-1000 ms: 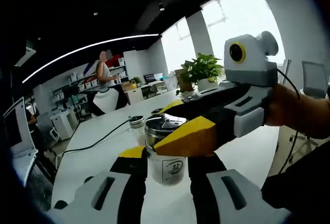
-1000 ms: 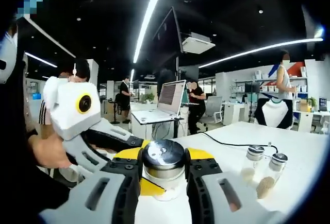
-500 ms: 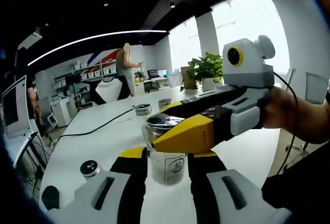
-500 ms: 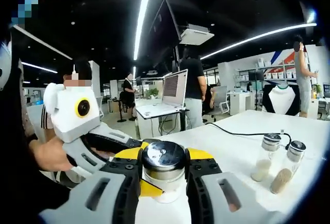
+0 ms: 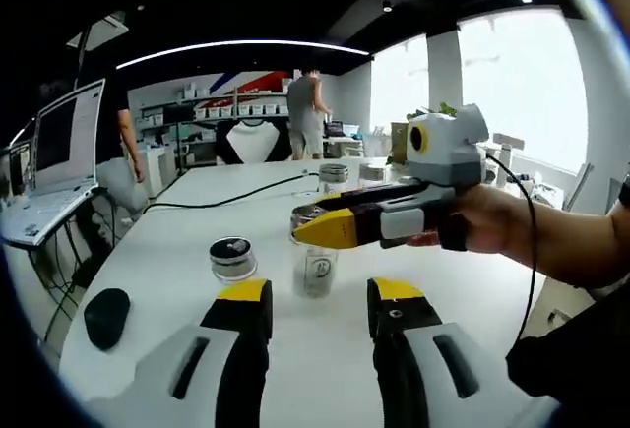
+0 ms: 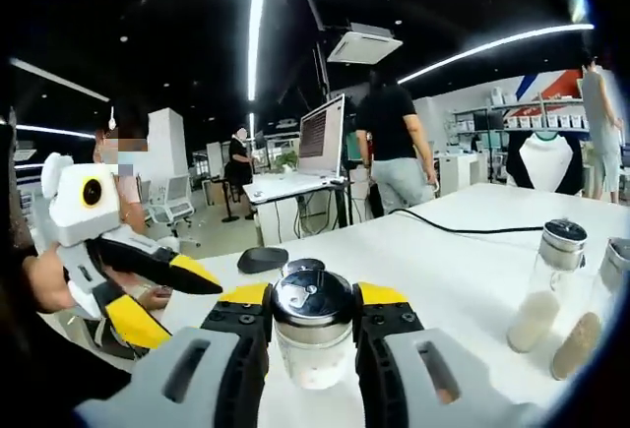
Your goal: Rotate the seasoning bottle until the label or dispensing opening points toward the visible target arrow and the bottle remains upright within the marked orientation range
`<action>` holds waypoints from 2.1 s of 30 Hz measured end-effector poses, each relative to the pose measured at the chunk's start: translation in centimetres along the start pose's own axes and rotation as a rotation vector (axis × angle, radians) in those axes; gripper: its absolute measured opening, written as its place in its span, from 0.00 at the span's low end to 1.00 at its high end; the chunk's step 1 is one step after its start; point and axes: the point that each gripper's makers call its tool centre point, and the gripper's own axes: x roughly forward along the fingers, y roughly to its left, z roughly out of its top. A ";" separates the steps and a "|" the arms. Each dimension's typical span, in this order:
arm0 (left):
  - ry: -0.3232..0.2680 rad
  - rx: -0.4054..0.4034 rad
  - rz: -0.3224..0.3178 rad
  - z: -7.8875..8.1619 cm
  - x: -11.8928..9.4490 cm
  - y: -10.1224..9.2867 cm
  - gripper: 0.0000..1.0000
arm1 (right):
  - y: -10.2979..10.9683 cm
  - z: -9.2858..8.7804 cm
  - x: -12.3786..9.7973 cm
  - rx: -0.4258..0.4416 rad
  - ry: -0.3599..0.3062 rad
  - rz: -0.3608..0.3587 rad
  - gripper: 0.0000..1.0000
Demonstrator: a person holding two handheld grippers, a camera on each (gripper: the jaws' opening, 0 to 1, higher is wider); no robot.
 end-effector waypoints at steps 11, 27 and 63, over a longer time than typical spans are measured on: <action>-0.019 0.005 0.015 1.1 -0.5 0.7 0.39 | -1.4 -1.6 1.9 -0.078 0.048 0.021 0.29; -0.022 0.035 0.009 2.4 -0.5 0.3 0.36 | -1.3 -2.1 2.5 -0.074 0.026 0.060 0.30; -0.045 0.006 -0.017 4.0 1.6 -0.5 0.45 | -10.1 -0.6 -9.7 0.011 -0.095 -0.548 0.39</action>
